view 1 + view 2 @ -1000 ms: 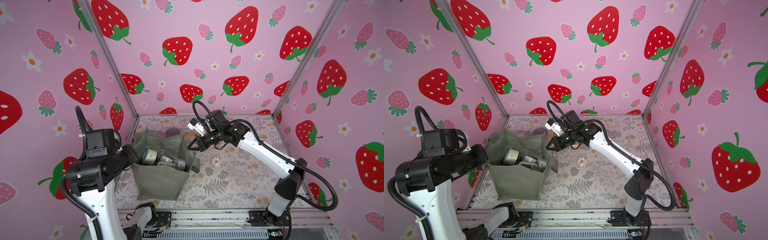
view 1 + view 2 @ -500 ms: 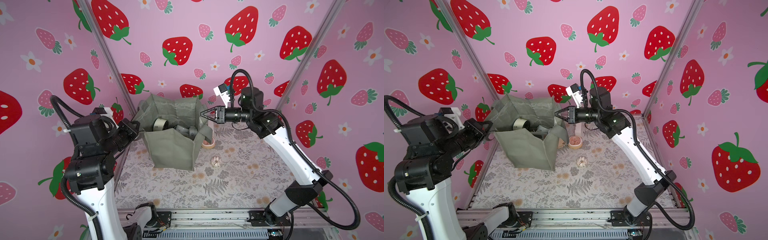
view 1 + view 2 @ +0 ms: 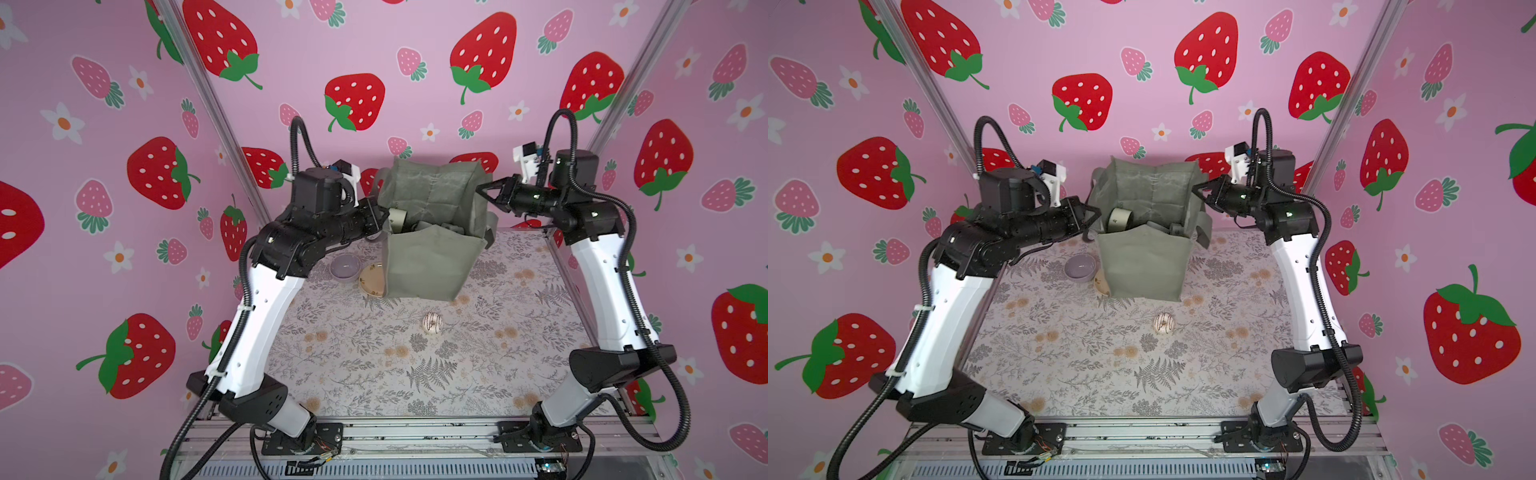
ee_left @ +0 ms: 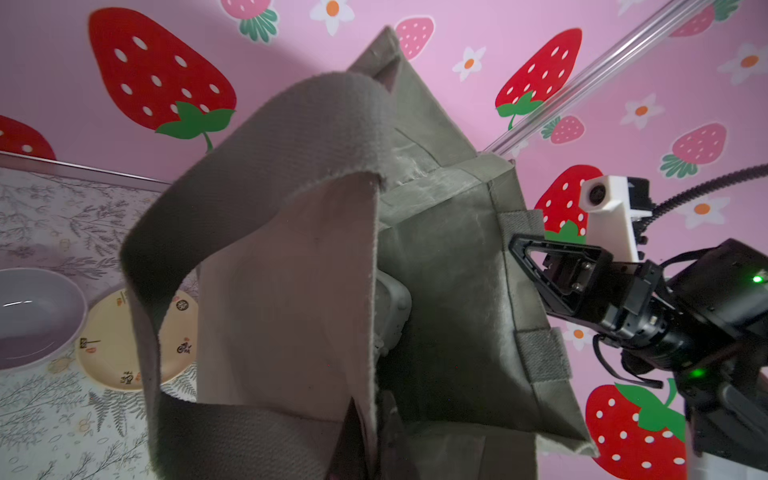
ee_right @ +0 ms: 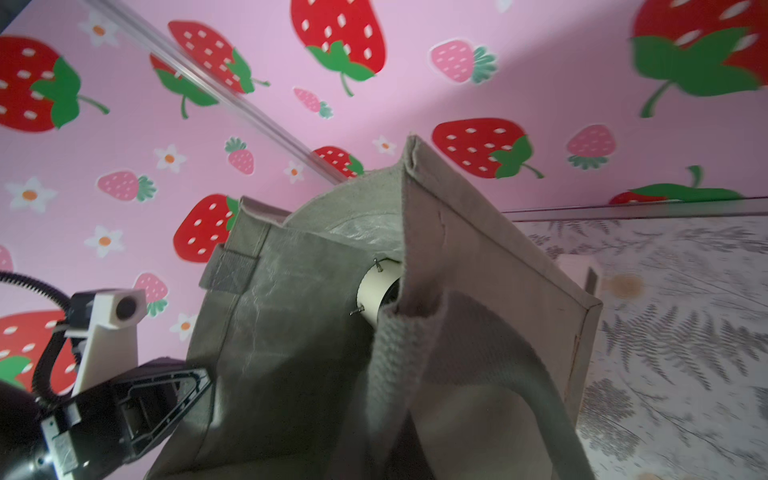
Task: Put the alarm clock into the canvas bag
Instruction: Place the canvas bag at the center of the board.
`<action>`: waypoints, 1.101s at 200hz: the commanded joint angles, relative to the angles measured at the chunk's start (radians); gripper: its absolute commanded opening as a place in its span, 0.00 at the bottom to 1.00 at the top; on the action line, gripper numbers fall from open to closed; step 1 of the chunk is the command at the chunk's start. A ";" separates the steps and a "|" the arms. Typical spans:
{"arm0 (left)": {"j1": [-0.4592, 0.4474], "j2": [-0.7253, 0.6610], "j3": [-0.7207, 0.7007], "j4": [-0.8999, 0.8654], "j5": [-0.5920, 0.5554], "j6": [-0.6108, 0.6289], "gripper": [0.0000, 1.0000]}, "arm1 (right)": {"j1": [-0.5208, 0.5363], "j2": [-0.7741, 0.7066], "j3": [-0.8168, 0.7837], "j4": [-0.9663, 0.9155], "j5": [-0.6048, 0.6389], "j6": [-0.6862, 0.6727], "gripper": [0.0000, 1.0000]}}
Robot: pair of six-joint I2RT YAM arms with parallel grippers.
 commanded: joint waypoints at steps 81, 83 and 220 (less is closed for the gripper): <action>-0.264 0.279 0.125 0.429 -0.117 -0.063 0.00 | -0.383 -0.136 -0.149 0.049 0.160 -0.215 0.00; -0.268 0.284 0.122 0.439 -0.116 -0.064 0.00 | -0.384 -0.135 -0.157 0.054 0.162 -0.216 0.00; -0.357 0.321 -0.103 0.538 -0.241 -0.168 0.28 | -0.382 -0.228 -0.607 0.386 0.152 -0.270 1.00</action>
